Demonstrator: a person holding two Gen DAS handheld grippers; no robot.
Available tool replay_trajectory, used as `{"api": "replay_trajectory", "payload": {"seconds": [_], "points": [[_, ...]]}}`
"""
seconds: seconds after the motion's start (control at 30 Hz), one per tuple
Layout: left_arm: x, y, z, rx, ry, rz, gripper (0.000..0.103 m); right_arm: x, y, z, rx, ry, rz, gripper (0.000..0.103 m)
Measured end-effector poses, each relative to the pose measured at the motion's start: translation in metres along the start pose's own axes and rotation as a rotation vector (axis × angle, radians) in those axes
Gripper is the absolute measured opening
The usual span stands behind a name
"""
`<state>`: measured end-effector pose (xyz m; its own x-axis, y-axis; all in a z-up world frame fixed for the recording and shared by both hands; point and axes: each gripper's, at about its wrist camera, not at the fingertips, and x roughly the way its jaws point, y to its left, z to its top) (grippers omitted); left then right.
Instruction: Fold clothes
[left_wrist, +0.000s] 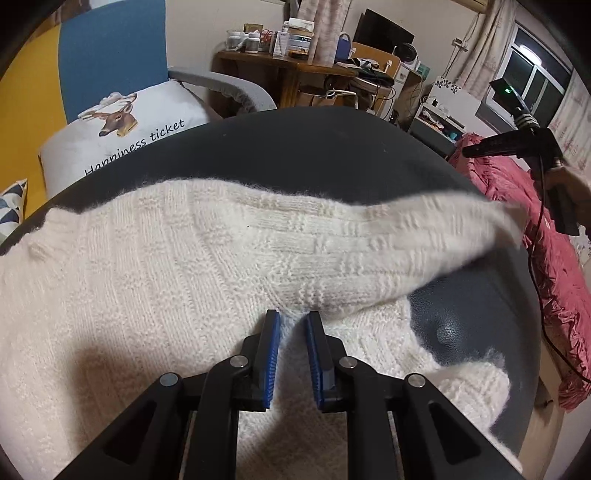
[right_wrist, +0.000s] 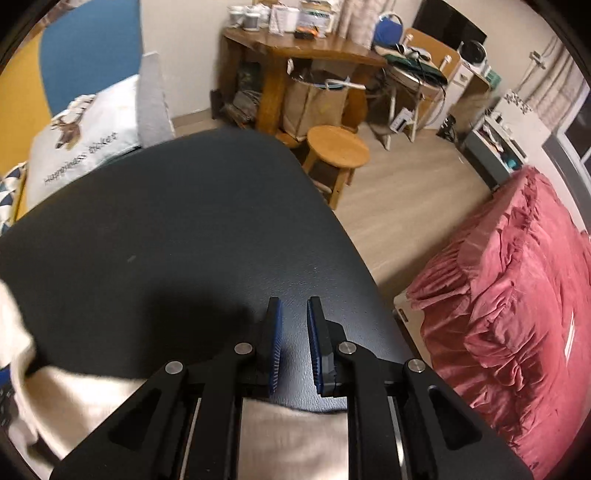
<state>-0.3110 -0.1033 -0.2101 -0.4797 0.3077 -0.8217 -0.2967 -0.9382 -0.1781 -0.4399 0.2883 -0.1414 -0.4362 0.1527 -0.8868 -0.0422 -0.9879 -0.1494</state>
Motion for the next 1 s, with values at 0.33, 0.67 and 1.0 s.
{"api": "replay_trajectory", "payload": {"seconds": [0.33, 0.67, 1.0], "points": [[0.0, -0.006, 0.002, 0.024, -0.01, 0.04, 0.016, -0.092, -0.019, -0.088, 0.075, -0.191, 0.364, 0.044], [0.0, -0.01, 0.003, 0.012, -0.01, 0.059, 0.016, -0.048, -0.003, -0.151, 0.017, -0.078, 0.216, 0.067], [0.0, -0.01, 0.005, 0.011, -0.014, 0.058, 0.016, -0.03, 0.008, -0.161, -0.028, -0.068, 0.178, 0.012]]}}
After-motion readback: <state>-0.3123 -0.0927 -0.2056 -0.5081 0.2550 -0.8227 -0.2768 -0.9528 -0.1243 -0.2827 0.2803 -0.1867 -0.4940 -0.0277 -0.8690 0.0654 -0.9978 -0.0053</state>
